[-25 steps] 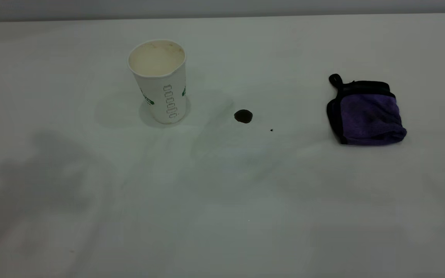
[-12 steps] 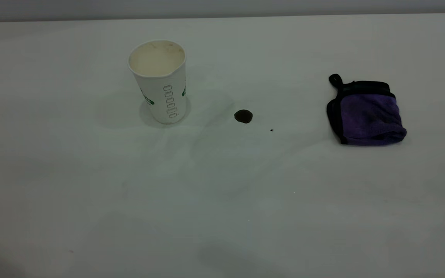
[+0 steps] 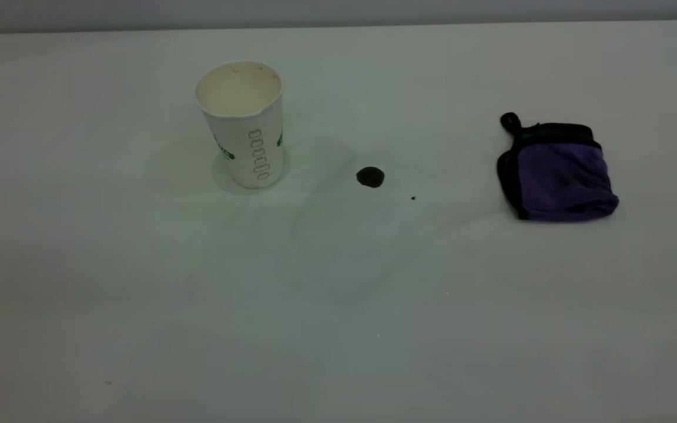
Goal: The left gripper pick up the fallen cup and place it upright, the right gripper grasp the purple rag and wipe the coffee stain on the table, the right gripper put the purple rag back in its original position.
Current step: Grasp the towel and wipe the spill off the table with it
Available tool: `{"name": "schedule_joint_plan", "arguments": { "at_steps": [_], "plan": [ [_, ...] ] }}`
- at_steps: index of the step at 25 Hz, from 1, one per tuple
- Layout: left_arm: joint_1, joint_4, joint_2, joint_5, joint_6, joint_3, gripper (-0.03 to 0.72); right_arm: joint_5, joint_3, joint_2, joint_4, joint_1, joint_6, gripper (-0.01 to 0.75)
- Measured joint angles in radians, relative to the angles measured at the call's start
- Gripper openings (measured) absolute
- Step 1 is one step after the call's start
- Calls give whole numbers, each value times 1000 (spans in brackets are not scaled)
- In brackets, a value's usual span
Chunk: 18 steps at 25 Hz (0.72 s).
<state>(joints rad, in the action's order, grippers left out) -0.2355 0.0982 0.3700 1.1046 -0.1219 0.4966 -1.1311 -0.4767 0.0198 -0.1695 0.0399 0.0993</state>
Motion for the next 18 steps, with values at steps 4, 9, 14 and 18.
{"name": "schedule_joint_plan", "arguments": {
  "at_steps": [4,9,14,18],
  "plan": [
    [1,0,-106,4,1,0,473,0,0,0,0,0,0,430],
    [87,0,-199,8,1,0,473,0,0,0,0,0,0,430],
    [189,0,-275,11,2,0,473,0,0,0,0,0,0,430],
    [208,0,-354,14,2,0,473,0,0,0,0,0,0,430]
  ]
}}
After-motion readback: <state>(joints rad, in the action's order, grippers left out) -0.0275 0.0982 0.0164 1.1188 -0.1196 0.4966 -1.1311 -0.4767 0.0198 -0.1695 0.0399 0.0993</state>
